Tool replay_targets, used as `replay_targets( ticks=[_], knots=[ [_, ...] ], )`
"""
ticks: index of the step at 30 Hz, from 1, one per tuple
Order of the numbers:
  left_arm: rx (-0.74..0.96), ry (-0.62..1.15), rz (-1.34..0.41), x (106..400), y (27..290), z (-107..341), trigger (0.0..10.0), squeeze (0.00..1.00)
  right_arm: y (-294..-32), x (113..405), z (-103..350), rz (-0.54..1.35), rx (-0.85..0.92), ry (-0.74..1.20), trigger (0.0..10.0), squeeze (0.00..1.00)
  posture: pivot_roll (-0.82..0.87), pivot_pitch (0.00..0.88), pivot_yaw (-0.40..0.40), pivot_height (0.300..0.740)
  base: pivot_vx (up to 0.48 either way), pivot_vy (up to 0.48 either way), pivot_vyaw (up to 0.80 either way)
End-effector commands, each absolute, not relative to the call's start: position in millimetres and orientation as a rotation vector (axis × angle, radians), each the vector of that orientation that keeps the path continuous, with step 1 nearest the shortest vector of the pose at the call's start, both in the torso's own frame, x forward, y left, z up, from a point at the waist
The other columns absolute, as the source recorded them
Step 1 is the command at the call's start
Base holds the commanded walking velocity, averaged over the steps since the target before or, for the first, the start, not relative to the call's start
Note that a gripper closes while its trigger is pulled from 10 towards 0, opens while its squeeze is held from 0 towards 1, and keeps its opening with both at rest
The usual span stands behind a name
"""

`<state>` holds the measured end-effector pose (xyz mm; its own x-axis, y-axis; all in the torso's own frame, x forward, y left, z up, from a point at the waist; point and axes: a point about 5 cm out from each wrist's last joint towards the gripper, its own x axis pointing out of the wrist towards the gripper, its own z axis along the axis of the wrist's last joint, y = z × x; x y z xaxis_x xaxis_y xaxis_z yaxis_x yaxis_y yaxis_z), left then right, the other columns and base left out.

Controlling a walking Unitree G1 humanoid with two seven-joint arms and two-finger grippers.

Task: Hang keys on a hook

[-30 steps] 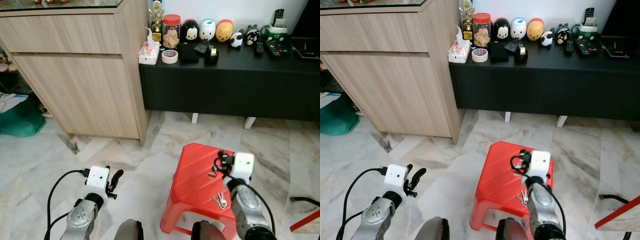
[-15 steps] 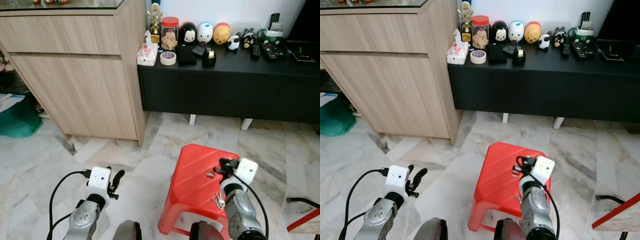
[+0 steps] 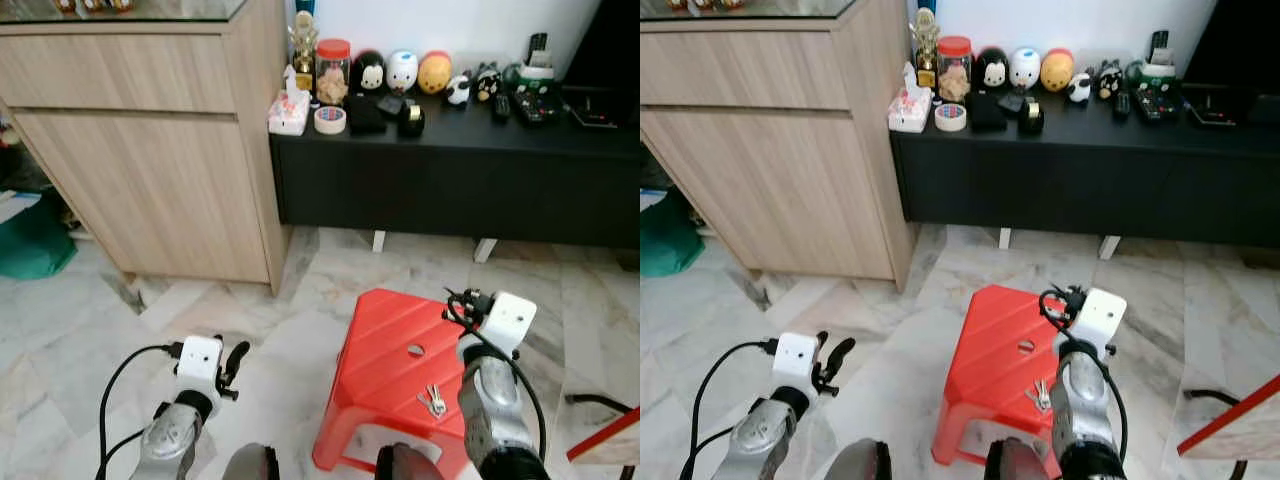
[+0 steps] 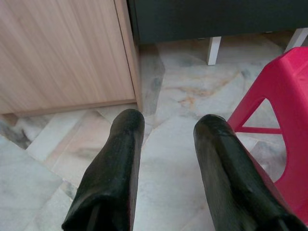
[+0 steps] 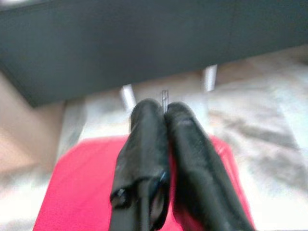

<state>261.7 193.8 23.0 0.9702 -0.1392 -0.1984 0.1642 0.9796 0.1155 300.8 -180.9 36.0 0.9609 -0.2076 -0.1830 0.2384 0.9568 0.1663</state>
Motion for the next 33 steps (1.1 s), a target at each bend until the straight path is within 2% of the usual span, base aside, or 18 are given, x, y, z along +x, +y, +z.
replay_targets(
  ticks=[1,2,4,5,6,12,13,14,23,27,33],
  knots=[
    [0.142,0.198,-0.163,260,193,20,10.0,0.0,-175,301,37,-0.2,0.159,0.156,10.0,0.0,0.08,0.053,-0.029,0.628,0.0,0.0,0.0],
    [0.141,0.197,-0.163,260,192,21,10.0,0.0,-174,301,37,-0.203,0.176,0.149,10.0,0.0,0.08,0.05,-0.031,0.628,0.0,0.0,0.0],
    [0.141,0.197,-0.162,260,193,20,10.0,0.0,-172,301,37,-0.2,0.166,0.154,10.0,0.18,0.08,0.05,-0.032,0.628,0.0,0.0,0.0],
    [0.14,0.196,-0.161,260,193,20,10.0,0.0,-172,301,37,-0.198,0.167,0.159,10.0,0.88,0.08,0.05,-0.032,0.628,0.0,0.0,0.0],
    [0.14,0.196,-0.161,260,192,20,10.0,0.0,-172,301,37,-0.196,0.179,0.166,10.0,1.0,0.08,0.049,-0.034,0.628,0.0,0.0,0.0],
    [0.138,0.198,-0.159,259,193,20,10.0,0.0,-170,300,33,-0.158,0.166,0.189,10.0,0.98,0.08,0.048,-0.036,0.628,0.0,0.0,0.0],
    [0.138,0.197,-0.159,259,192,20,10.0,0.0,-171,300,32,-0.155,0.162,0.195,10.0,0.22,0.08,0.046,-0.037,0.628,0.0,0.0,0.0],
    [0.137,0.197,-0.159,259,192,20,10.0,0.0,-172,298,29,-0.164,0.158,0.215,10.0,0.0,0.08,0.046,-0.037,0.628,0.0,0.0,0.0],
    [0.138,0.197,-0.158,259,193,19,10.0,0.0,-175,292,20,-0.158,0.169,0.249,10.0,0.0,0.08,0.037,-0.035,0.628,0.0,0.0,0.0],
    [0.139,0.198,-0.156,258,194,19,10.0,0.0,-177,285,5,-0.152,0.1,0.361,10.0,0.0,0.08,0.034,-0.036,0.628,0.0,0.0,0.0],
    [0.138,0.194,-0.154,259,194,20,10.0,0.0,-176,283,2,-0.142,0.116,0.368,10.0,0.0,0.08,0.038,-0.039,0.628,0.0,0.0,0.0]
  ],
)
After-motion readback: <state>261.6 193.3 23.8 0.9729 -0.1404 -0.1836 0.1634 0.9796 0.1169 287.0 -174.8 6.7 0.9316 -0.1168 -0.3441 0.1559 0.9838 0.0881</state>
